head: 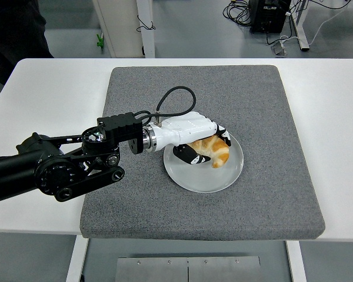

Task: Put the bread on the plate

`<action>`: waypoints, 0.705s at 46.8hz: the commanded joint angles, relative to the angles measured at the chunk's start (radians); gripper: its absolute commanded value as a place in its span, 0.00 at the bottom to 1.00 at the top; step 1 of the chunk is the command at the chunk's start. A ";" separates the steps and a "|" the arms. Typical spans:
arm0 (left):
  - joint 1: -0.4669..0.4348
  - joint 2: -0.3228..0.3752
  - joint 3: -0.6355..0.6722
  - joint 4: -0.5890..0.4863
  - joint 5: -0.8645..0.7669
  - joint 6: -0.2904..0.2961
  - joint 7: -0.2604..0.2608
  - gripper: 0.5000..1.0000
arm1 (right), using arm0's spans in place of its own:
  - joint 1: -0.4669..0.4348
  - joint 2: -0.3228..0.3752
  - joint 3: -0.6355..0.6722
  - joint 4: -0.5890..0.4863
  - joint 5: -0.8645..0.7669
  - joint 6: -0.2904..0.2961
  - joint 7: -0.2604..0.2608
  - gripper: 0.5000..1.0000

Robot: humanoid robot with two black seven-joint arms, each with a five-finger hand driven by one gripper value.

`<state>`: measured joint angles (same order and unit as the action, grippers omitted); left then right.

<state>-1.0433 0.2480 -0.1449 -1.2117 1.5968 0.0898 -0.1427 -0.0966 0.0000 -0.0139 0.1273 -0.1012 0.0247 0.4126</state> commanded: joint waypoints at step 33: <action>0.023 -0.006 0.041 0.037 0.038 0.065 0.000 0.22 | 0.000 0.000 0.000 0.000 0.000 0.000 0.000 1.00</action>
<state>-1.0235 0.2438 -0.1041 -1.1775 1.6310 0.1477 -0.1424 -0.0966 0.0000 -0.0140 0.1273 -0.1012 0.0247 0.4126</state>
